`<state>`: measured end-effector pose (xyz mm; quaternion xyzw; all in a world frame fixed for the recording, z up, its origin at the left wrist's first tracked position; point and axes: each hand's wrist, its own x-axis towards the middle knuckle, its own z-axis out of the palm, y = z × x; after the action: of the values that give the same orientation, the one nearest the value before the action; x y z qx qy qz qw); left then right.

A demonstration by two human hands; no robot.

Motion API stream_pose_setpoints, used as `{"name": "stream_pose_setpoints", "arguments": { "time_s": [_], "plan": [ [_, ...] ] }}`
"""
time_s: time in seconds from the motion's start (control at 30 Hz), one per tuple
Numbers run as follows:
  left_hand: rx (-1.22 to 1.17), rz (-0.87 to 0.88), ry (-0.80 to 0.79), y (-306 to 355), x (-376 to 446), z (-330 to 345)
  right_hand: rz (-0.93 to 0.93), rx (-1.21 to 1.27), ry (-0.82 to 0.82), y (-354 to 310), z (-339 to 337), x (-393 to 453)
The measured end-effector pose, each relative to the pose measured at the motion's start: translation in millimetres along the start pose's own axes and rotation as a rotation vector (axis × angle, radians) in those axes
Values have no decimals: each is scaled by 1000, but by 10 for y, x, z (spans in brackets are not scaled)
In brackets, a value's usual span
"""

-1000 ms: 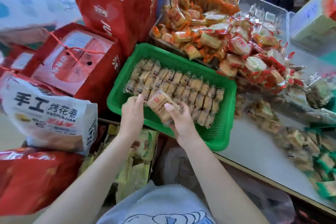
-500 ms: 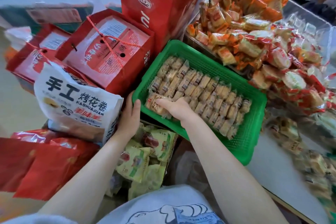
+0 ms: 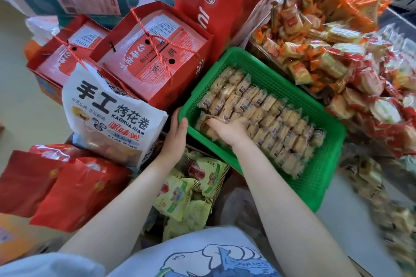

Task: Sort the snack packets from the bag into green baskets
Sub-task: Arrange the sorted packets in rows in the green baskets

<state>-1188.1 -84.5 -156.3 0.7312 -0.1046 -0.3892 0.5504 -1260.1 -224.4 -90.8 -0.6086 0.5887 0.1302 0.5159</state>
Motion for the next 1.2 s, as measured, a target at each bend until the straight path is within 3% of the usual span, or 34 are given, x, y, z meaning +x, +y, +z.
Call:
{"name": "stream_pose_setpoints", "arguments": {
  "time_s": [0.13, 0.53, 0.73, 0.87, 0.97, 1.07, 1.13, 1.2],
  "plan": [
    [-4, 12, 1, 0, 11, 3, -72, -142, 155, -56, 158, -44],
    [-31, 19, 3, -11, 11, 43, -229, -270, 236, 106, 303, 60],
    [-41, 15, 4, -25, 21, 45, -150, -511, 279, -115, 358, 193],
    [-48, 2, 0, -45, 28, 45, -178, -535, 315, -139, 392, 212],
    [-52, 11, -11, -52, 33, 37, -369, -542, 341, 35, 390, 159],
    [-60, 8, -20, -63, 48, 30, -671, -380, 371, 284, 349, 68],
    [-62, 10, -18, -54, 50, 35, -801, -404, 249, 381, 348, 93],
    [-69, 26, -16, -38, 46, 38, -779, -498, 89, 402, 366, 129]
  ]
}}
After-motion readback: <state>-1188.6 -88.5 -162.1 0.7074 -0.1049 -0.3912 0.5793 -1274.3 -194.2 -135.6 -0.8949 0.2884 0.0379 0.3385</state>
